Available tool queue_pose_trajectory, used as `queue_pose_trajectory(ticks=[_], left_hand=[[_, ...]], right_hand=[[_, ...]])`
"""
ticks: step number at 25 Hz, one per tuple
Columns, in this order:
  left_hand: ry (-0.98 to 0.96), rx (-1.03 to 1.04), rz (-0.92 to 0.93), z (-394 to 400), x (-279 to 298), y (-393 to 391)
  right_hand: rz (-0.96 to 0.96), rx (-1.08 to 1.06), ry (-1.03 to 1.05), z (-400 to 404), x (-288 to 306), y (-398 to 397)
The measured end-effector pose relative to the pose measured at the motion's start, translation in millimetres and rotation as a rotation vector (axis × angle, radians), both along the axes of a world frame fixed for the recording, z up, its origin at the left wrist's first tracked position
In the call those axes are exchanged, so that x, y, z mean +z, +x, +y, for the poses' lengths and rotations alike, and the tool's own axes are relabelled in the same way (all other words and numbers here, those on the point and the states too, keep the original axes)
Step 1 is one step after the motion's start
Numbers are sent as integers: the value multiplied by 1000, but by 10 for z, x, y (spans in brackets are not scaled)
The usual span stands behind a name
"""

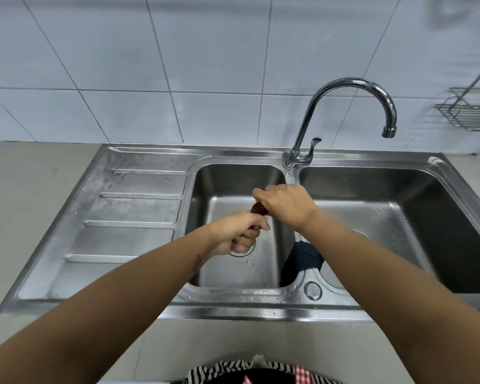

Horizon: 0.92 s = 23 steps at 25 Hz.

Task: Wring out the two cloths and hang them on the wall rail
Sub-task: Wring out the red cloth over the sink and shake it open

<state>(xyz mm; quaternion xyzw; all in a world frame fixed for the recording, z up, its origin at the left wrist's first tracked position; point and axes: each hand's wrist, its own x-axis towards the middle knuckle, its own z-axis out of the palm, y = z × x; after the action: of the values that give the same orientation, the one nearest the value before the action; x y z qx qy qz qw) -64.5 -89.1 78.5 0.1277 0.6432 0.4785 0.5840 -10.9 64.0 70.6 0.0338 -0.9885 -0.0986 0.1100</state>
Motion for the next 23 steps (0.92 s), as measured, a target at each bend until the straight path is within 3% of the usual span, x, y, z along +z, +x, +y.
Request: queue_pose_trajectory(ticks=[4,6,8,10,12,14,16,17,20,23], left_hand=[[190,58,-333,-45,49,64],[199,67,-292,-47,40,65],[111,-13,-15,-17,35,-17],[-75,-215,515,9,56,-191],[-255,-424,1077,15,42,-380],[-268,-459,1387,-12,53,-518],[-194,-455,1531,-52,74,-602],[-166,-457,1579,-67,85,-631],[-17,-452,1647,-93,125,-666],[152,-391,1668,-104,205,-656]], right_hand=[[201,-3,-124,-63,46,-13],[204,-30,-135,-73,45,20],[30,-147,-187,-52,54,47],[-174,-314,-329,-23,46,23],[-439,-401,-661,-29,44,-7],[-700,-425,-1171,-30,78,1],[-821,-451,-1634,-17,174,58],[-850,-435,-1754,-5,232,87],[-880,-318,-1831,1,325,120],[-859,-319,-2082,-85,310,128]])
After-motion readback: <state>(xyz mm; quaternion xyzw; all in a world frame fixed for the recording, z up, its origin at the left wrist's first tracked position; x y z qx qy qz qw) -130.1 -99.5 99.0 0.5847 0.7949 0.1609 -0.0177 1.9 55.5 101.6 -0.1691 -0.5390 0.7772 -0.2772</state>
